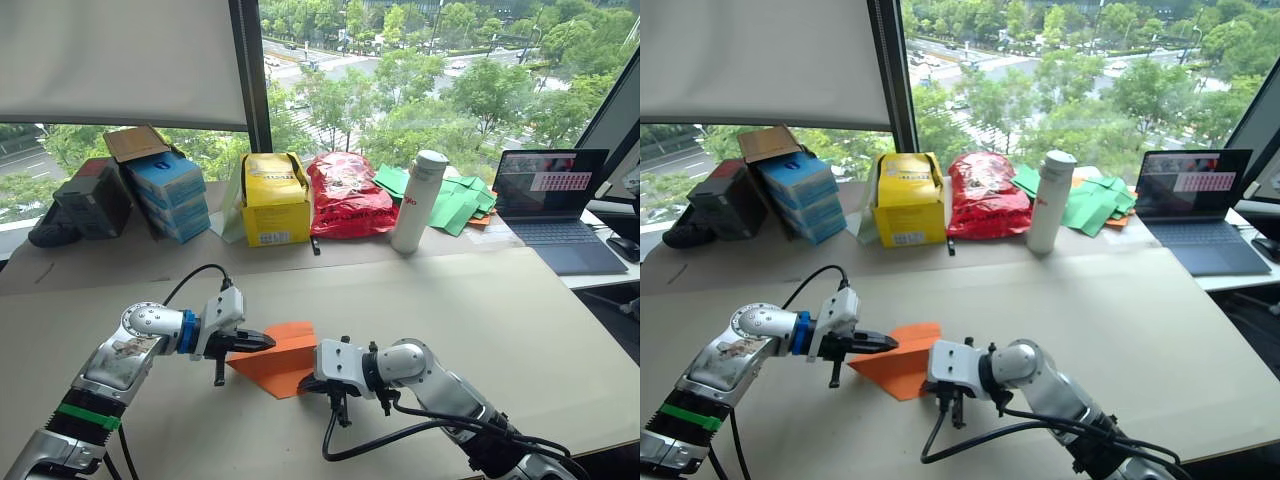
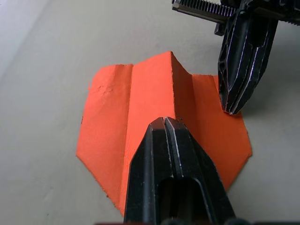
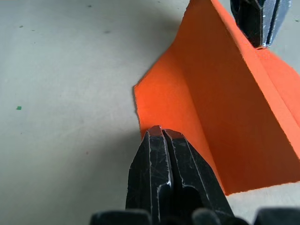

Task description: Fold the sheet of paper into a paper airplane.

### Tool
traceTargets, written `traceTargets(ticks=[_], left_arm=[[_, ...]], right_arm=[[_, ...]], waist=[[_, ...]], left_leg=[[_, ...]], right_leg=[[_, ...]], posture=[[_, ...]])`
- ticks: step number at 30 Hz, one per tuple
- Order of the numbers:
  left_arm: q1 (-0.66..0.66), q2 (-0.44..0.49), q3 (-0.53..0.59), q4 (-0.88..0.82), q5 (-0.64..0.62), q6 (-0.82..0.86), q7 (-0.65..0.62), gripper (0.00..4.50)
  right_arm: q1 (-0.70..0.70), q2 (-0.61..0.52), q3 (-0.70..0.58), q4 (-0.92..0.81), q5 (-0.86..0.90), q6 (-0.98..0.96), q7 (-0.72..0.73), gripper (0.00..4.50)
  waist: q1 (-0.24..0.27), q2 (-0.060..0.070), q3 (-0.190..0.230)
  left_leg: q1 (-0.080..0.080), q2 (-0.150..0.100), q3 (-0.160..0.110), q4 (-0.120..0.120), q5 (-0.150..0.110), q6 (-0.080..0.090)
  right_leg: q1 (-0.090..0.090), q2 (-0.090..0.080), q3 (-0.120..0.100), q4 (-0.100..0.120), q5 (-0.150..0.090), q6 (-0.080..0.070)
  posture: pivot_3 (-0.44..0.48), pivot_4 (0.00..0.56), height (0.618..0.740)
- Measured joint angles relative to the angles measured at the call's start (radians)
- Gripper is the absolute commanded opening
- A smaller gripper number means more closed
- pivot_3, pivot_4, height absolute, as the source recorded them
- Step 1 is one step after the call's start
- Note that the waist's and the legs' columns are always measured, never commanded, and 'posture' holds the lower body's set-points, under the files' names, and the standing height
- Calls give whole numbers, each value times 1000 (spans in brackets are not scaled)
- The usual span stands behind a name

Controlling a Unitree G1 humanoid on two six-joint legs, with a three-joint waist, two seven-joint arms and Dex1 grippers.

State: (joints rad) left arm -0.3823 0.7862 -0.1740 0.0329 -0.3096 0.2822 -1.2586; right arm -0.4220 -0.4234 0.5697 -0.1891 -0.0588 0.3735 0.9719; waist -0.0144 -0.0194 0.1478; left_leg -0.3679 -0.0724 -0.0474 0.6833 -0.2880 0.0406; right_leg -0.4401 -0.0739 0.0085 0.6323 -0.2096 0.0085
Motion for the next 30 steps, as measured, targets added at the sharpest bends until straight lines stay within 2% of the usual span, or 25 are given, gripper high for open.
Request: traceTargets(ticks=[15, 21, 27, 30], left_arm=[[36, -6, 9, -54, -7, 24, 1, 0], [-37, -42, 32, 29, -8, 52, 25, 0], [-76, -73, -29, 182, 104, -71, 22, 0], [-75, -80, -40, 181, 112, -99, -4, 0]], right_arm=[[0, 1, 0, -1, 2, 11, -11, 28], [0, -1, -1, -4, 2, 15, -12, 28], [0, -1, 1, -6, 2, 16, -13, 28], [0, -1, 1, -7, 2, 18, -14, 28]], waist=[[0, 0, 0], [1, 0, 0], [2, 0, 0], [1, 0, 0]], left_leg=[[0, 0, 0, 1, 0, 1], [0, 0, 0, 2, 0, 0], [0, 0, 0, 2, 1, -1], [0, 0, 0, 2, 1, -1]], right_leg=[[0, 0, 0, 1, 0, 0], [1, 1, -4, 2, 0, 0], [1, 0, -5, 1, 0, 0], [0, 0, -5, 1, 0, 0]], posture=[[0, 150, 740], [0, 150, 740], [0, 150, 740], [0, 150, 740]])
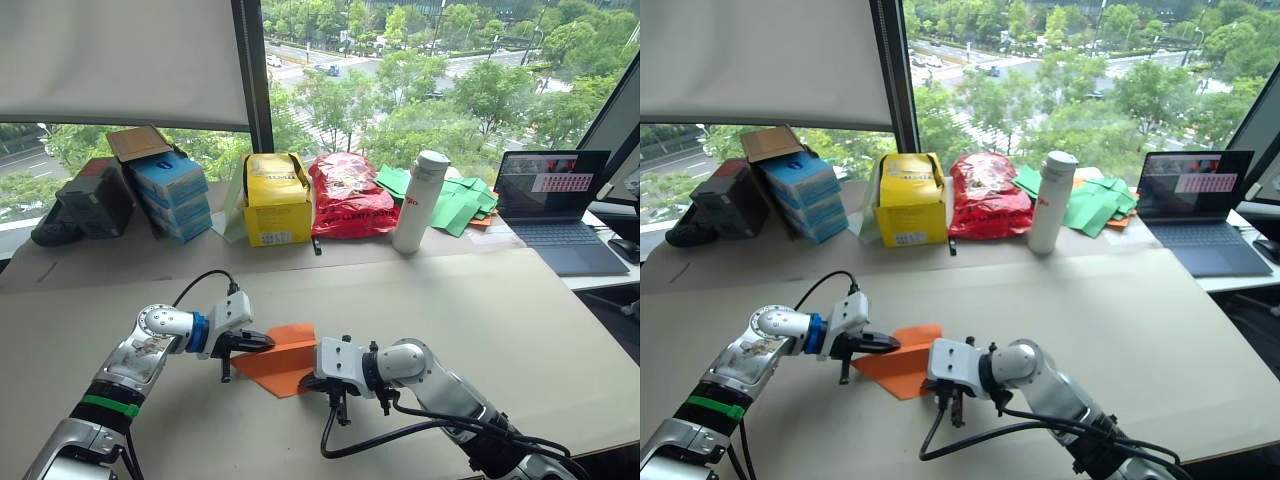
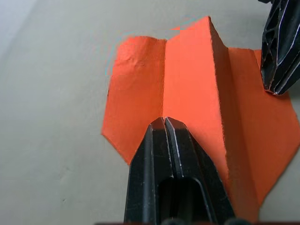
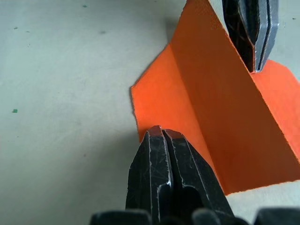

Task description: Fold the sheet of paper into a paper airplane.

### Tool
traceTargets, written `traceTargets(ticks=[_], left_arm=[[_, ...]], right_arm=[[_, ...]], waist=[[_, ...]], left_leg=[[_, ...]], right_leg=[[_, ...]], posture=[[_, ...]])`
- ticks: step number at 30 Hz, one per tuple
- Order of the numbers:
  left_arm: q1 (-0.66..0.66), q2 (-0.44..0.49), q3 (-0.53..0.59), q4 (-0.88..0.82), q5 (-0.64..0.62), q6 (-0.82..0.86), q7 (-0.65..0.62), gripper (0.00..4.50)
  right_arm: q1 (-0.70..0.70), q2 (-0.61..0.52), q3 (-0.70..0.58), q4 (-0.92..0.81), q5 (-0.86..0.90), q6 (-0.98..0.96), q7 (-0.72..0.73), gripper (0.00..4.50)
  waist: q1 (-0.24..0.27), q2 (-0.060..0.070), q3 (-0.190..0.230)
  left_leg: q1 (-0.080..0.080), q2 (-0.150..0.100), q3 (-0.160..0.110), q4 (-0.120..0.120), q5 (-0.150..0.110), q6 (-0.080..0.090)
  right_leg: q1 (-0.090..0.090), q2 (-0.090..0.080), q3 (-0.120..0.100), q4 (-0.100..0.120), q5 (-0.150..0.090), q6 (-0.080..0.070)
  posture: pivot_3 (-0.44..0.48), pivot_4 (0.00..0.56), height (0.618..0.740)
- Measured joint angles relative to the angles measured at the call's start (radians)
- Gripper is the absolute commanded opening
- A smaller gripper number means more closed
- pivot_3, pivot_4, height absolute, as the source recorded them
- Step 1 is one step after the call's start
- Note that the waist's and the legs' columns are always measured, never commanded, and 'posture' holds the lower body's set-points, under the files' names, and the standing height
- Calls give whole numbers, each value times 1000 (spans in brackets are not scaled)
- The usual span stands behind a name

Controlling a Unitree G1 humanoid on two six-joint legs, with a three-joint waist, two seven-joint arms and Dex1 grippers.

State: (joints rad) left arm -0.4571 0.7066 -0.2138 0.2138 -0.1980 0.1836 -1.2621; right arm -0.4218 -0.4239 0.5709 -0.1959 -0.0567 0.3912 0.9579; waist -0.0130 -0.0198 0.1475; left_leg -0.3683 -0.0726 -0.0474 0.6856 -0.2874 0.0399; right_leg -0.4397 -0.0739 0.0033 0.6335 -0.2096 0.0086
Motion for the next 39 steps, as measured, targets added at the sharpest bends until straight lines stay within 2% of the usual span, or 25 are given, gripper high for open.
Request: traceTargets(ticks=[5, 20, 27, 32, 36, 39], left_arm=[[23, 0, 1, -79, -21, 19, -28, 0], [113, 9, 1, -197, -26, 38, -7, 0], [142, 16, 0, -248, -14, 14, -8, 0], [159, 21, -4, -260, 0, -5, -13, 0], [169, 24, -6, -294, 0, -9, -20, 0], [186, 28, -7, -317, 0, -9, -25, 0]], right_arm=[[0, 1, 1, 0, 0, 4, -3, 28], [4, -19, -7, -37, 3, 56, -4, 28], [57, -91, -80, -159, 84, 213, 12, 28], [32, -115, -193, -227, 207, 302, 49, 28], [-13, -113, -214, -224, 256, 318, 59, 28], [-34, -94, -184, -167, 230, 295, 27, 28]], waist=[[0, 0, 0], [3, 0, 0], [4, 0, 0], [1, 0, 0], [1, 0, 0], [1, 0, 0]], left_leg=[[0, 0, 0, 0, -1, 1], [0, 0, -1, 1, -2, 3], [-1, 0, -1, 2, -3, 5], [-1, 0, -1, 2, -4, 6], [-1, 0, -1, 2, -4, 6], [-1, 0, 0, 2, -4, 6]], right_leg=[[0, 0, 2, 0, 0, 0], [1, -1, 2, 0, 0, 0], [0, -1, 4, 0, 0, 0], [0, -1, 4, -1, 0, 0], [0, -1, 4, -1, 0, 0], [0, -1, 4, -1, 0, 0]], posture=[[0, 150, 740], [0, 150, 740], [0, 150, 740], [0, 150, 740], [0, 150, 740], [0, 150, 740]])
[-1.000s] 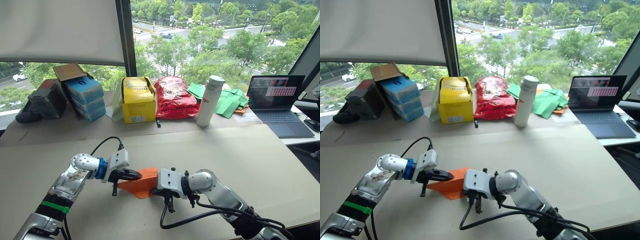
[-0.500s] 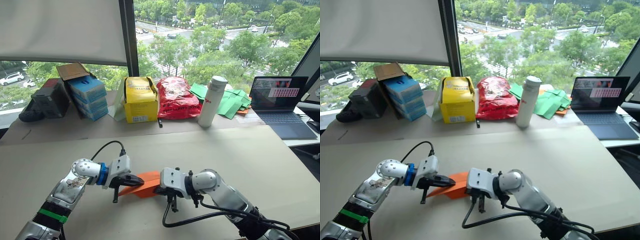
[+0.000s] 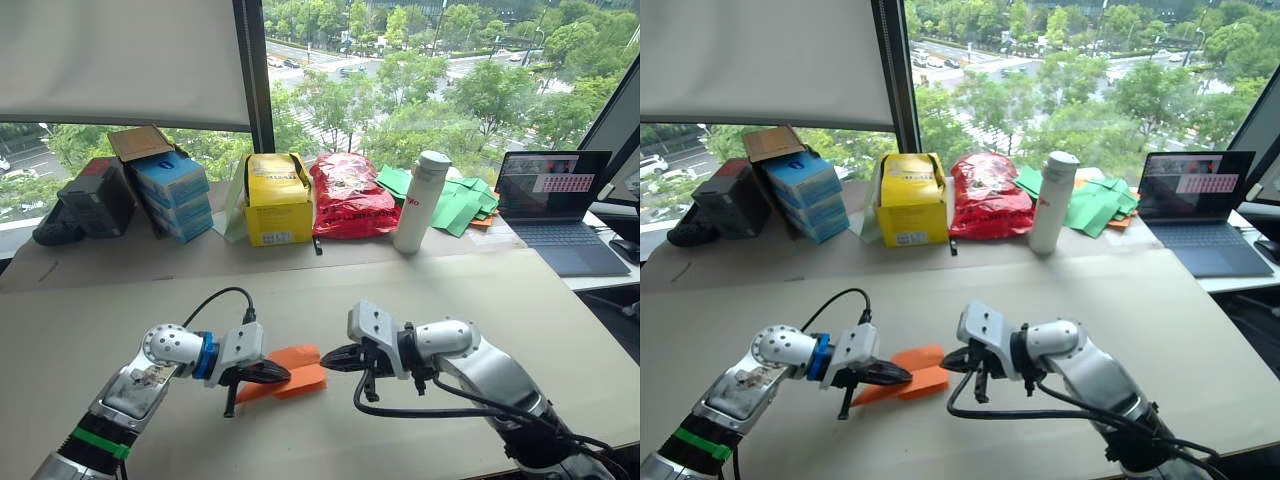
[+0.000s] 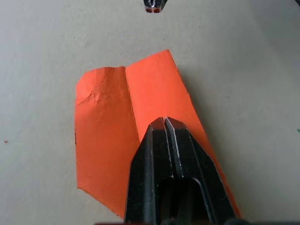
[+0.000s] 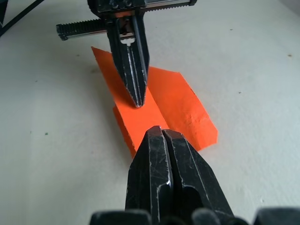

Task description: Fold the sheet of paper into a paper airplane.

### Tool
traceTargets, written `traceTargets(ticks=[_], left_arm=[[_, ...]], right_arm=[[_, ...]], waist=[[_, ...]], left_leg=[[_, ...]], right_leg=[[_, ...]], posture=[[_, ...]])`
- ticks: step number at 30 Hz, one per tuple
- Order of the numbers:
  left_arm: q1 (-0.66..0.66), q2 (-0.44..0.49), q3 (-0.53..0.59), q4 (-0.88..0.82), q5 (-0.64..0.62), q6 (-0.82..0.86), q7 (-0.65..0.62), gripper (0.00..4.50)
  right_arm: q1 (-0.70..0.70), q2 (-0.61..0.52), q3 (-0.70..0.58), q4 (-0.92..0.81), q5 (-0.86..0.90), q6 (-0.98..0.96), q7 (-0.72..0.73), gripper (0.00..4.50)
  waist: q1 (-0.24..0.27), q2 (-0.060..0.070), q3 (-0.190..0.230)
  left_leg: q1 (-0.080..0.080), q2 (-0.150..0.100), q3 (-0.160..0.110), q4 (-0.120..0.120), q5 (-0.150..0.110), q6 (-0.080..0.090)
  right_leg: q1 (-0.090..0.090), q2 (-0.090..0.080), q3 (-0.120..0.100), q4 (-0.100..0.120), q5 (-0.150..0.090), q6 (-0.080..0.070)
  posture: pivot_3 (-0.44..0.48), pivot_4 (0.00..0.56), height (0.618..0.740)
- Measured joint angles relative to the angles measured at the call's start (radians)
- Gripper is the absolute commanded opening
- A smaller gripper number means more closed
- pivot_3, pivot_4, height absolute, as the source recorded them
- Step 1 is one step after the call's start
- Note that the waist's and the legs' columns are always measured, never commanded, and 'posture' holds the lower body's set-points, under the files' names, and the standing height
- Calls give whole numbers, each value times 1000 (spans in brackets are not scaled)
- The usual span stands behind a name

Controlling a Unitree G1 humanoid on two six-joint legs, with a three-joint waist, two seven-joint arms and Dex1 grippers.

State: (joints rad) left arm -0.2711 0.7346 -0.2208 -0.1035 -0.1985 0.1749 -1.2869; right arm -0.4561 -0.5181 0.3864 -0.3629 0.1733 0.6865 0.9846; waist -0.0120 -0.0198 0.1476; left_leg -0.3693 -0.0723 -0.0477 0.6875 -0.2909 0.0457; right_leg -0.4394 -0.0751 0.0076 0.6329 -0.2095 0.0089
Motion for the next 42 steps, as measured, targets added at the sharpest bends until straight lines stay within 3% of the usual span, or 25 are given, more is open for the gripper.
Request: traceTargets(ticks=[7, 14, 25, 32, 35, 42], left_arm=[[49, 20, 4, -80, -6, 6, 4, 0], [153, 74, 12, -143, -46, 39, -1, 0], [120, 88, 11, 77, -25, -185, -3, 0], [83, 92, 12, 128, -21, -211, -3, 0], [84, 95, 31, 106, -49, -136, 0, 0], [80, 98, 141, -64, -263, 203, 41, 0]], right_arm=[[17, 43, 138, 99, -88, -89, -47, 28], [37, 39, 148, 105, -112, -131, -53, 28], [36, 41, 147, 108, -114, -125, -59, 28], [32, 61, 151, 103, -116, -96, -75, 28], [31, 72, 151, 103, -120, -87, -83, 28], [30, 74, 155, 101, -130, -86, -93, 28]], waist=[[0, 0, 0], [0, 0, 0], [1, 1, 0], [0, 1, -1], [0, 1, 0], [-1, 1, 0]], left_leg=[[0, 0, 0, 0, 0, -1], [0, 0, 0, 0, 0, 0], [2, 0, -1, 0, 1, -1], [3, 0, -1, 0, 1, -1], [2, 0, -1, 0, 1, -1], [1, 0, 0, 1, 0, 0]], right_leg=[[-1, 0, 0, 0, 0, 0], [0, 0, 0, 0, 0, 0], [2, 0, -1, 1, 0, 0], [1, 0, 0, 2, 0, 0], [0, 0, 0, 4, 0, 0], [-1, 0, -1, 6, 0, 0]], posture=[[0, 150, 740], [0, 150, 740], [0, 150, 740], [0, 150, 740], [0, 150, 740], [0, 150, 740]])
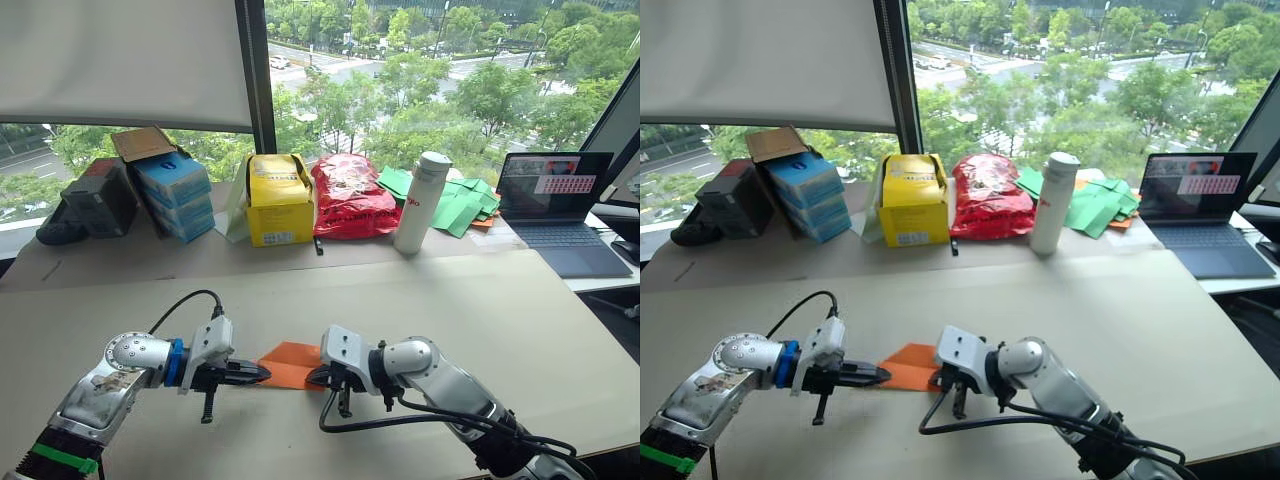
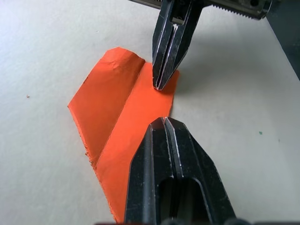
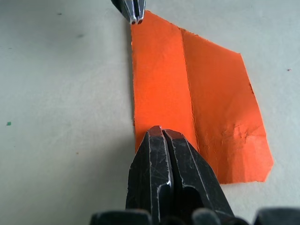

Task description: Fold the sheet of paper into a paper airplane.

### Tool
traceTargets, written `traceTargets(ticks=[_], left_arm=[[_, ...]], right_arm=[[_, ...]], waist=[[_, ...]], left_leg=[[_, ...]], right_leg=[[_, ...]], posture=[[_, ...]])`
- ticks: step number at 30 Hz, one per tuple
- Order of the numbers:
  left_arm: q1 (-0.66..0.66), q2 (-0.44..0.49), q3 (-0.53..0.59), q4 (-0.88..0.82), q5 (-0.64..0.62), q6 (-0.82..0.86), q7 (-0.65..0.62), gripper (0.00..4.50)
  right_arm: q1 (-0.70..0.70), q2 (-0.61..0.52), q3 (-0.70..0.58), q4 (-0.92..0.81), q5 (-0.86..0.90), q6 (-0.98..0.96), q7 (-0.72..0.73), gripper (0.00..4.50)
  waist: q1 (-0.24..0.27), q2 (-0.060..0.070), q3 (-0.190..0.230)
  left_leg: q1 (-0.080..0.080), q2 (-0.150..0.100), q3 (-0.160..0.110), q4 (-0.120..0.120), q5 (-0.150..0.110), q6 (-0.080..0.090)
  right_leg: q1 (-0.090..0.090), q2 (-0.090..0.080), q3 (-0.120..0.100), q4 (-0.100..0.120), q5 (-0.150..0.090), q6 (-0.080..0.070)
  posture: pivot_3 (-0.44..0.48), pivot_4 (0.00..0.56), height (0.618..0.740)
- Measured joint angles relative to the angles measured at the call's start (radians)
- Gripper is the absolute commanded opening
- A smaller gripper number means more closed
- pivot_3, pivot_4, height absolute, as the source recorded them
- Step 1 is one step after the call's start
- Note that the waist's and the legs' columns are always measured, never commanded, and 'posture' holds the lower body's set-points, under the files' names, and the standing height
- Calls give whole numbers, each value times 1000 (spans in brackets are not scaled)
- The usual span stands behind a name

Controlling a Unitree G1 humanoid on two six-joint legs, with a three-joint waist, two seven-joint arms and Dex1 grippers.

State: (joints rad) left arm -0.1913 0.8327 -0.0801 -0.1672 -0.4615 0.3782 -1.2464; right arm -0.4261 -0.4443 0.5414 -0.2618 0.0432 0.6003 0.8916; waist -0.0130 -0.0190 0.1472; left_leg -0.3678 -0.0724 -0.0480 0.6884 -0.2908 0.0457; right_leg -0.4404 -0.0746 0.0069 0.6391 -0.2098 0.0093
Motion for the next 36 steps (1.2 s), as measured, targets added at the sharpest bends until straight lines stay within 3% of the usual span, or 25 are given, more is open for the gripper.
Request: traceTargets(ticks=[11, 16, 21, 36], left_arm=[[33, -5, -55, 96, 150, -99, 17, 0], [33, -18, -55, 127, 160, -148, 12, 0], [17, -46, -51, 128, 125, -95, 12, 0], [28, -32, -56, 96, 188, -121, 20, 0]], right_arm=[[0, -3, 0, -11, -1, 11, 1, 28], [-2, -5, 0, -13, -1, 16, 1, 28], [-2, -9, 0, -16, -1, 17, 0, 28], [-22, -2, -17, -19, 3, 19, -21, 28]], waist=[[1, 0, 0], [1, 0, 0], [1, 0, 0], [1, 0, 0]], left_leg=[[0, 0, 0, 0, 0, 0], [0, 0, 0, 0, 0, 0], [0, 0, 0, 0, 0, 0], [0, 0, 0, 0, 0, 0]], right_leg=[[0, 0, 0, -1, 0, 0], [0, -1, 0, -1, 0, 0], [0, -1, 0, -1, 0, 0], [0, -1, 1, -1, 0, 0]], posture=[[0, 150, 740], [0, 150, 740], [0, 150, 740], [0, 150, 740]])
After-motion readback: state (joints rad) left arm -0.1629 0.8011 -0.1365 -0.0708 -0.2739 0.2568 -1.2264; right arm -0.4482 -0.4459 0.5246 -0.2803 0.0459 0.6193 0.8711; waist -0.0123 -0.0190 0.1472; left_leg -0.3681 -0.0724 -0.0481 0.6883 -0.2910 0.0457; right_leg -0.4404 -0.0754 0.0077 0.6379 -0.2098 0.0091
